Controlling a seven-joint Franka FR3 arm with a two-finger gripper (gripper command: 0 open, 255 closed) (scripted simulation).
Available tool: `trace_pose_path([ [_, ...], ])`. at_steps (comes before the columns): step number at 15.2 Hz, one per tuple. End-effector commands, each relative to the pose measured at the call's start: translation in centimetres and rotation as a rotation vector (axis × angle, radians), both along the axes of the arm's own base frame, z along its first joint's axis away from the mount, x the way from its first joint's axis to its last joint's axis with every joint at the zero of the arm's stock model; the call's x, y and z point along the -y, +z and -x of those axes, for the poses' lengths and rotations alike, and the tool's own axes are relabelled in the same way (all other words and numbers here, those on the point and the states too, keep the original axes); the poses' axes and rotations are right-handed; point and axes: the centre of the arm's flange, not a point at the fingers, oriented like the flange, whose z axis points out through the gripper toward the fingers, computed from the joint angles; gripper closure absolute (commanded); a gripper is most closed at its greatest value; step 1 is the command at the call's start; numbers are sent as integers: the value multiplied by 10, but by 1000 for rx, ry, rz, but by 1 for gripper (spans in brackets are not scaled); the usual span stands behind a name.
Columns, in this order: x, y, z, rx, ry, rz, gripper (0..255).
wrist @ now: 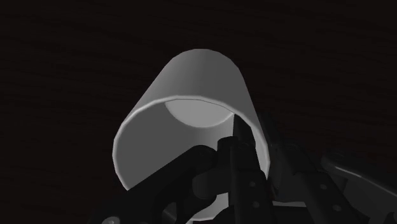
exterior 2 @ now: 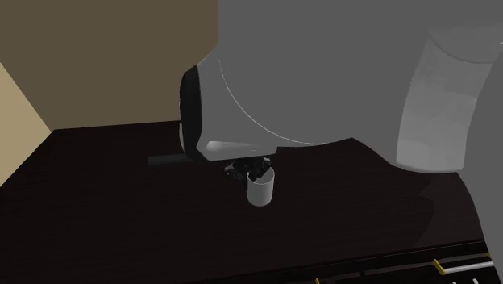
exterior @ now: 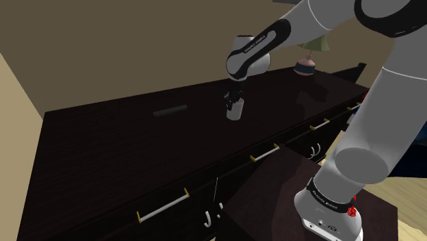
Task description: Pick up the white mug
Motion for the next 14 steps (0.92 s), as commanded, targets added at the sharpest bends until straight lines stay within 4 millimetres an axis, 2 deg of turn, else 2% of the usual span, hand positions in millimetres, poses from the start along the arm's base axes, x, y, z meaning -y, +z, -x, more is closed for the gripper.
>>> trace_pose_path([
  [1,1,10,1,0,0,0,255],
  [12,1,68,1,0,0,0,255],
  [14,1,69,1,0,0,0,255],
])
